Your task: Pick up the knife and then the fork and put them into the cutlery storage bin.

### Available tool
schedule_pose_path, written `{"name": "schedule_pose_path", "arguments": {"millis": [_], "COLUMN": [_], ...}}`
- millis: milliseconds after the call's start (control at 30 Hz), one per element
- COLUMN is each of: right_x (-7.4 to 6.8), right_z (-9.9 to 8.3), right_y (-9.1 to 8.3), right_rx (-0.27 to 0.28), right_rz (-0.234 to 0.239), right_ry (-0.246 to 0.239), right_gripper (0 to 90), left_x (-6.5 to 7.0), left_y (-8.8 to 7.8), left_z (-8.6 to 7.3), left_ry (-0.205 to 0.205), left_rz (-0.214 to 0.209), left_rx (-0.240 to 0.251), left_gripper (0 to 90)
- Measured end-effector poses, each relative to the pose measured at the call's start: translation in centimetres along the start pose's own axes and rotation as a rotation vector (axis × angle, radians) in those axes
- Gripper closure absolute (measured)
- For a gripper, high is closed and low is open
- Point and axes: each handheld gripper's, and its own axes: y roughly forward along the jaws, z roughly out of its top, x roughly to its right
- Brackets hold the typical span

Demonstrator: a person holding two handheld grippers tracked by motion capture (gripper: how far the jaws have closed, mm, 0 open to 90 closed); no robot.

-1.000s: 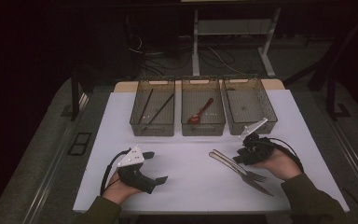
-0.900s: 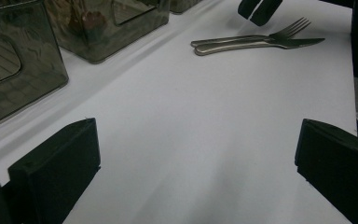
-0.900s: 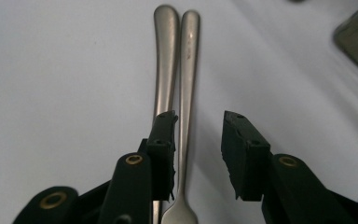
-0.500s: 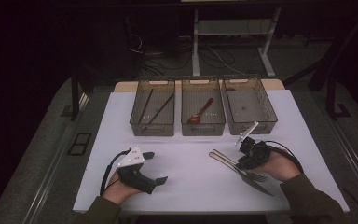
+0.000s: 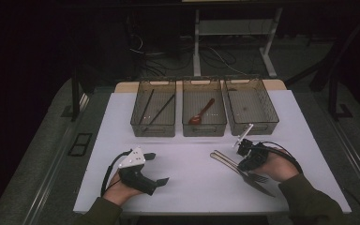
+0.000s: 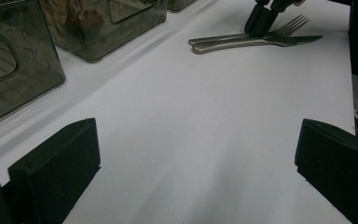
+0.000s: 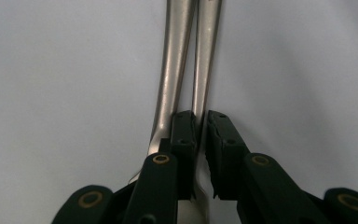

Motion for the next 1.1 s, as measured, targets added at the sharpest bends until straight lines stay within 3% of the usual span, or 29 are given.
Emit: {"name": "schedule_pose_path", "arguments": {"millis": [167, 367, 400, 600, 733, 1100], "right_x": [-0.4, -0.6, -0.5, 0.4, 0.8, 1.9], "right_z": [0.5, 0.5, 0.4, -0.3, -0.9, -2.2], "right_y": [0.1, 0.1, 0.1, -0.1, -0.4, -1.9], "right_rx": [-0.042, -0.037, -0.033, 0.021, 0.050, 0.171], "right_rz": [-0.032, -0.030, -0.041, 0.018, 0.030, 0.076], "right_ry": [-0.002, 0.026, 0.012, 0.053, 0.080, 0.090], "right_gripper": [82.9, 84.5, 84.5, 84.6, 84.5, 84.5], "left_x": [0.0, 0.0, 0.0, 0.0, 0.0, -0.1], "left_y": [0.0, 0.0, 0.0, 0.0, -0.1, -0.1], "left_z": [0.0, 0.0, 0.0, 0.0, 0.0, 0.0], "left_ry": [0.000, 0.007, 0.007, 0.005, 0.005, 0.008], "left_rz": [0.000, 0.000, 0.000, 0.000, 0.001, -0.003], "left_rx": [0.003, -0.001, -0.002, 0.004, 0.004, 0.011], "left_gripper": [0.0, 0.0, 0.0, 0.0, 0.0, 0.0]}}
